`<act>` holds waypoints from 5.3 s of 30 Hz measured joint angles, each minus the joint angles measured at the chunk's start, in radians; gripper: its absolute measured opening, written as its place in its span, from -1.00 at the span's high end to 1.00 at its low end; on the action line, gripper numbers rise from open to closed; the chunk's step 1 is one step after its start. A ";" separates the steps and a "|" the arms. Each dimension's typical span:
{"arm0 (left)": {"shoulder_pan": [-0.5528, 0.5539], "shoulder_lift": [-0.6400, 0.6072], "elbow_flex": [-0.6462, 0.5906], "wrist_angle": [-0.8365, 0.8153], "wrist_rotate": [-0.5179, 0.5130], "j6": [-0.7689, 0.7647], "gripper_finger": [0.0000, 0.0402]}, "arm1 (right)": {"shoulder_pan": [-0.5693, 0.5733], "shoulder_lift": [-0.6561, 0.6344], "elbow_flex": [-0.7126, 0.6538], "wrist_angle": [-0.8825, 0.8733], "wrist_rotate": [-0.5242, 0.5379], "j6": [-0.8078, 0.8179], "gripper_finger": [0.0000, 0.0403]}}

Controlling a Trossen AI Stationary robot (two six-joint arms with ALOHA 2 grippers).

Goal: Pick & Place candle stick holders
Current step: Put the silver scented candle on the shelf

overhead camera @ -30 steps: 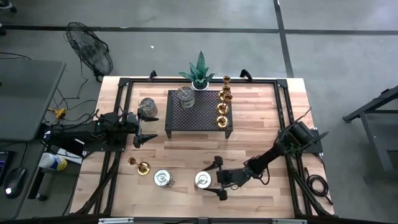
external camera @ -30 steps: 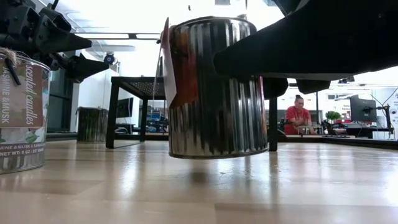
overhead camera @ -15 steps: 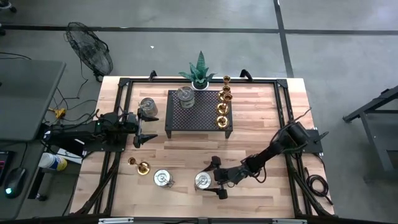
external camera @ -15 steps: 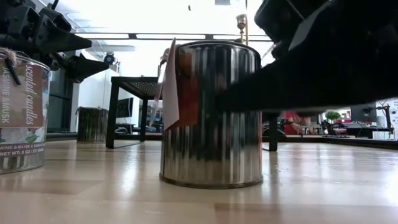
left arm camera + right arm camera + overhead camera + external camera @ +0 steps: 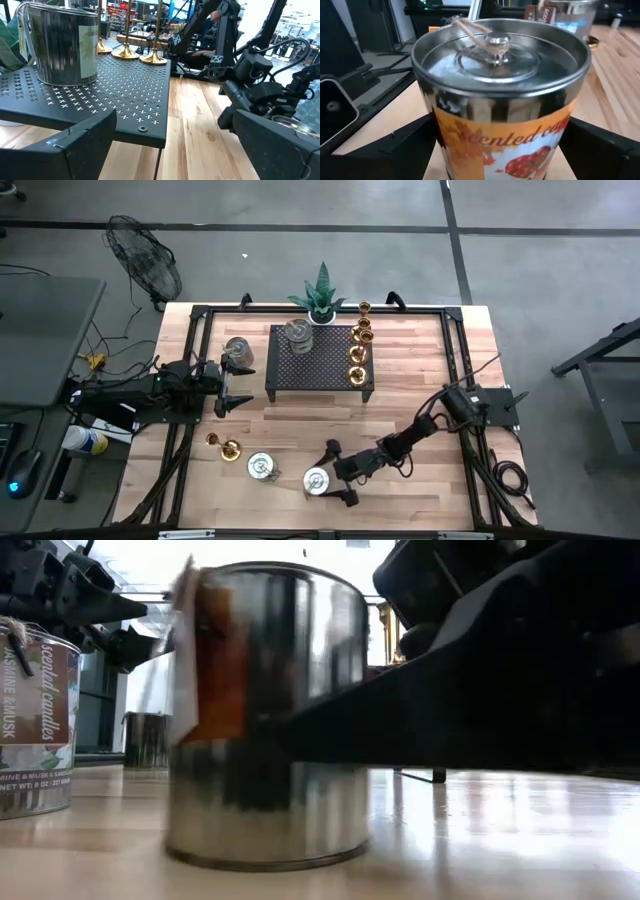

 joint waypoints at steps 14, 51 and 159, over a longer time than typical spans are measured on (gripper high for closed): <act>0.000 0.000 0.000 0.000 0.000 0.000 -0.95 | -0.022 0.088 0.169 -0.017 -0.015 -0.063 -0.85; 0.000 0.000 -0.001 0.000 0.000 0.000 -0.95 | -0.040 -0.184 0.117 -0.158 0.518 -0.131 -0.73; 0.000 0.000 -0.001 0.000 0.000 0.000 -0.95 | -0.305 -0.371 0.238 -0.794 0.748 0.186 -0.96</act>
